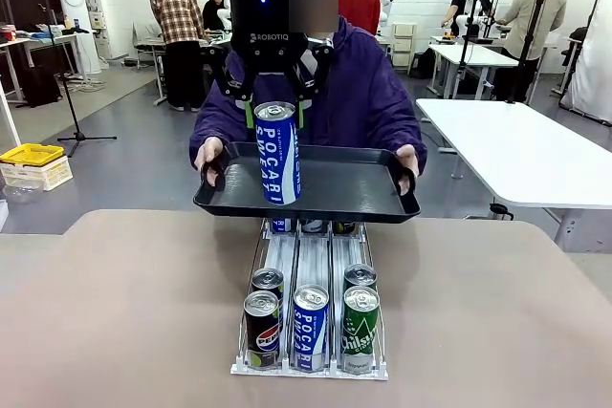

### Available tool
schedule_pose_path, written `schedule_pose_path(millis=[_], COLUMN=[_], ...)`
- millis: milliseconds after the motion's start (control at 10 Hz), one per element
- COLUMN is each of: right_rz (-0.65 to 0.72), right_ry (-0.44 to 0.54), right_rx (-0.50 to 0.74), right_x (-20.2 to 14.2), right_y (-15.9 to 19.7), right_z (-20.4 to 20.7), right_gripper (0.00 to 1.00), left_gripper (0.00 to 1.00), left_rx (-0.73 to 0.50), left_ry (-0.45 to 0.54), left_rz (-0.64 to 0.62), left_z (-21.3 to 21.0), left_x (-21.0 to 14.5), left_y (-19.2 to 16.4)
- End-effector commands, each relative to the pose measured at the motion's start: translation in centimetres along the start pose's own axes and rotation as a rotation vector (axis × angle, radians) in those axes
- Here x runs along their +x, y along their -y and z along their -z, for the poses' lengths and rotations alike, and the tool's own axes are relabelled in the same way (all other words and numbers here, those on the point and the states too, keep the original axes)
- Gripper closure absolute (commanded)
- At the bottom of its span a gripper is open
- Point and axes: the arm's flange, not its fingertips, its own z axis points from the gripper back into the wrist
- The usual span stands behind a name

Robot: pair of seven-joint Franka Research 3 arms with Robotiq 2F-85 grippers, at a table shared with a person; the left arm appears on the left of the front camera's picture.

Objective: Retrieve and hand over the desired beverage to the person.
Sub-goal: Place the picked can on the Handle tray extended by the person.

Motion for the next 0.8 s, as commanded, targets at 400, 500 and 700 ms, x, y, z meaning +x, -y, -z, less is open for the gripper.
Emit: schedule_pose_path(millis=[400, 500, 700], right_rz=[-0.006, -0.006, -0.006], right_ry=[0.009, 0.009, 0.009], right_rx=[0.024, 0.024, 0.024], right_x=[0.1, 0.1, 0.1], right_y=[0.1, 0.1, 0.1], right_z=[0.1, 0.1, 0.1], right_gripper=[0.0, 0.0, 0.0], left_gripper=[0.42, 0.42, 0.42], left_rx=[-0.024, -0.023, -0.034], left_ry=[-0.023, -0.028, -0.041], left_rz=[-0.045, -0.076, -0.116], left_z=[0.4, 0.6, 1.0], left_x=[5.0, 6.9, 10.5], left_y=[-2.7, -3.4, -4.4])
